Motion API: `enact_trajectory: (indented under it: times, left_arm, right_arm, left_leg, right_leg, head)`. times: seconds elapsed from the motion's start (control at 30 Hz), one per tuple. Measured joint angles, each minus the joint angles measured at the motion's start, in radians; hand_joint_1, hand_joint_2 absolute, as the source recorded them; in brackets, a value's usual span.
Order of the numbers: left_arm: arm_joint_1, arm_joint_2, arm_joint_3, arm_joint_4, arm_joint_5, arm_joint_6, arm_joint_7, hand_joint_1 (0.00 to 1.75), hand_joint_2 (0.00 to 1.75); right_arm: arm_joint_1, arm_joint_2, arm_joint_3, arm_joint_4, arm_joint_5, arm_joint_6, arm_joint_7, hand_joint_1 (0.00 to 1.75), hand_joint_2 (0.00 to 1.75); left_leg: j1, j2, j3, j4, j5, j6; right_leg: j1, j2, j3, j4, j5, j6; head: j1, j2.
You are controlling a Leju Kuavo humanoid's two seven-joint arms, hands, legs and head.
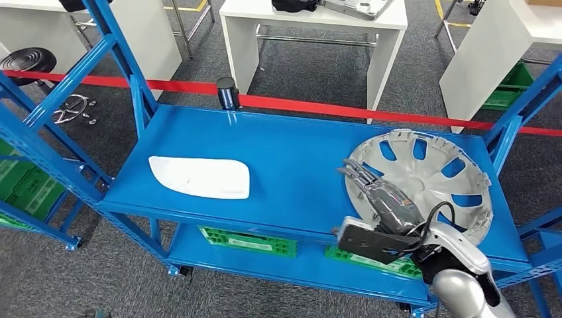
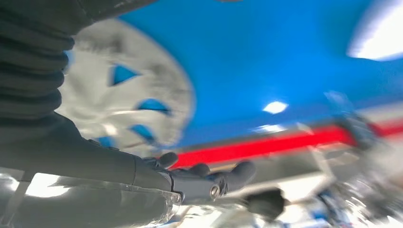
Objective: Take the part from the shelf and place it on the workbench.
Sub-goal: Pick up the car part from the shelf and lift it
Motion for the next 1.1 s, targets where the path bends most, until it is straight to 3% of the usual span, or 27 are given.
enact_trajectory:
  times: [0.1, 0.13, 0.2, 0.27, 0.3, 0.37, 0.43, 0.6, 0.63, 0.73, 0.77, 0.8, 0.83, 0.87, 0.93, 0.97, 1.1]
  left_arm:
    - [-0.021, 0.003, 0.021, 0.04, -0.056, 0.0, -0.041, 0.0, 0.0]
    - [-0.028, 0.006, 0.028, 0.054, -0.071, 0.002, -0.051, 0.0, 0.0]
    - [-0.04, 0.011, 0.042, 0.084, -0.094, 0.01, -0.066, 0.0, 0.0]
    - [-0.046, 0.016, 0.055, 0.109, -0.107, 0.015, -0.073, 0.0, 0.0]
    - [-0.049, 0.019, 0.06, 0.118, -0.113, 0.016, -0.076, 0.0, 0.0]
    - [-0.057, 0.024, 0.069, 0.131, -0.127, 0.017, -0.083, 0.0, 0.0]
    - [-0.069, 0.032, 0.08, 0.145, -0.146, 0.016, -0.093, 0.0, 0.0]
    - [-0.088, 0.047, 0.109, 0.18, -0.188, 0.024, -0.112, 0.0, 0.0]
    - [-0.091, 0.047, 0.114, 0.184, -0.193, 0.025, -0.113, 0.0, 0.0]
    - [-0.098, 0.047, 0.125, 0.195, -0.209, 0.026, -0.117, 0.0, 0.0]
    - [-0.098, 0.047, 0.128, 0.199, -0.214, 0.026, -0.119, 0.0, 0.0]
    - [-0.099, 0.047, 0.131, 0.202, -0.218, 0.024, -0.122, 0.0, 0.0]
    - [-0.101, 0.047, 0.134, 0.205, -0.222, 0.022, -0.124, 0.0, 0.0]
    - [-0.103, 0.047, 0.137, 0.206, -0.226, 0.019, -0.126, 0.0, 0.0]
    - [-0.107, 0.048, 0.142, 0.208, -0.234, 0.014, -0.128, 0.0, 0.0]
    - [-0.108, 0.049, 0.145, 0.208, -0.238, 0.012, -0.13, 0.0, 0.0]
    - [-0.111, 0.052, 0.154, 0.209, -0.25, 0.008, -0.133, 0.0, 0.0]
  right_arm:
    - [-0.011, -0.015, 0.021, 0.046, 0.106, 0.017, 0.039, 0.0, 1.75]
    - [-0.011, -0.019, 0.024, 0.055, 0.128, 0.022, 0.044, 0.0, 1.75]
    - [-0.008, -0.025, 0.027, 0.071, 0.156, 0.032, 0.047, 0.0, 1.75]
    - [-0.002, -0.029, 0.03, 0.084, 0.167, 0.039, 0.048, 0.0, 1.75]
    - [0.001, -0.03, 0.032, 0.088, 0.169, 0.041, 0.048, 0.0, 1.75]
    - [0.005, -0.032, 0.035, 0.093, 0.172, 0.049, 0.049, 0.0, 1.75]
    - [0.009, -0.034, 0.035, 0.096, 0.18, 0.06, 0.053, 0.0, 1.75]
    - [0.041, -0.04, 0.027, 0.103, 0.175, 0.073, 0.057, 0.0, 1.75]
    - [0.047, -0.042, 0.02, 0.105, 0.172, 0.072, 0.059, 0.0, 1.75]
    - [0.073, -0.047, -0.003, 0.115, 0.167, 0.064, 0.068, 0.0, 1.75]
    - [0.084, -0.048, -0.012, 0.119, 0.167, 0.062, 0.072, 0.0, 1.75]
    - [0.094, -0.048, -0.022, 0.121, 0.168, 0.059, 0.076, 0.0, 1.75]
    - [0.102, -0.049, -0.034, 0.123, 0.168, 0.057, 0.08, 0.0, 1.75]
    - [0.11, -0.049, -0.047, 0.124, 0.169, 0.055, 0.083, 0.0, 1.75]
    - [0.123, -0.049, -0.075, 0.125, 0.169, 0.052, 0.09, 0.0, 1.75]
    - [0.131, -0.048, -0.088, 0.125, 0.17, 0.048, 0.093, 0.0, 1.75]
    - [0.163, -0.043, -0.134, 0.123, 0.171, 0.036, 0.098, 0.0, 1.75]
  left_leg:
    - [0.003, 0.002, -0.019, 0.043, -0.029, -0.014]
    - [0.006, 0.003, -0.043, 0.09, -0.052, -0.02]
    - [0.012, 0.004, -0.121, 0.231, -0.105, -0.029]
    - [0.017, 0.005, -0.176, 0.308, -0.11, -0.032]
    - [0.017, 0.005, -0.174, 0.284, -0.081, -0.03]
    - [0.015, 0.005, -0.121, 0.148, 0.001, -0.018]
    - [0.009, 0.006, -0.073, 0.038, 0.042, -0.005]
    - [0.004, 0.007, -0.048, -0.006, 0.049, 0.017]
    - [0.006, 0.008, -0.041, -0.014, 0.054, 0.022]
    - [0.004, 0.007, -0.04, -0.017, 0.055, 0.029]
    - [0.003, 0.006, -0.04, -0.017, 0.054, 0.03]
    - [0.003, 0.005, -0.04, -0.016, 0.053, 0.03]
    - [0.003, 0.004, -0.04, -0.014, 0.051, 0.028]
    - [0.003, 0.003, -0.039, -0.01, 0.048, 0.025]
    - [0.0, 0.002, -0.04, 0.004, 0.037, 0.016]
    - [-0.002, 0.001, -0.042, 0.011, 0.031, 0.011]
    - [-0.003, 0.003, -0.048, 0.029, 0.012, -0.003]
  right_leg:
    - [-0.009, -0.001, 0.007, -0.002, -0.005, -0.016]
    - [-0.01, -0.002, 0.01, -0.002, -0.007, -0.02]
    - [-0.008, -0.002, 0.012, -0.002, -0.011, -0.025]
    - [-0.005, -0.001, 0.015, -0.001, -0.014, -0.028]
    - [-0.004, 0.001, 0.017, -0.002, -0.015, -0.029]
    - [-0.003, 0.004, 0.025, -0.002, -0.019, -0.027]
    - [0.001, 0.005, 0.027, -0.004, -0.022, -0.022]
    - [0.0, 0.003, 0.017, 0.011, -0.032, -0.001]
    - [0.001, 0.003, 0.001, 0.045, -0.049, -0.002]
    - [0.0, 0.002, -0.1, 0.241, -0.126, -0.007]
    - [-0.001, 0.002, -0.125, 0.286, -0.138, -0.004]
    - [-0.002, 0.002, -0.133, 0.292, -0.133, 0.002]
    - [-0.003, 0.002, -0.119, 0.257, -0.114, 0.011]
    - [-0.005, 0.001, -0.087, 0.187, -0.084, 0.021]
    - [-0.006, -0.002, -0.021, 0.054, -0.034, 0.023]
    - [-0.005, -0.002, -0.002, 0.019, -0.022, 0.016]
    - [-0.005, -0.001, 0.005, 0.013, -0.021, -0.011]
  head:
    - [-0.003, 0.0]
    - [-0.005, 0.0]
    - [-0.007, 0.0]
    - [-0.007, 0.0]
    - [-0.007, 0.0]
    - [-0.007, 0.0]
    - [-0.006, 0.0]
    - [-0.005, 0.0]
    - [-0.004, 0.0]
    - [-0.003, 0.0]
    - [-0.003, 0.0]
    - [-0.003, 0.0]
    - [-0.003, 0.0]
    - [-0.003, 0.0]
    - [-0.002, 0.0]
    - [-0.002, 0.0]
    - [-0.005, 0.0]
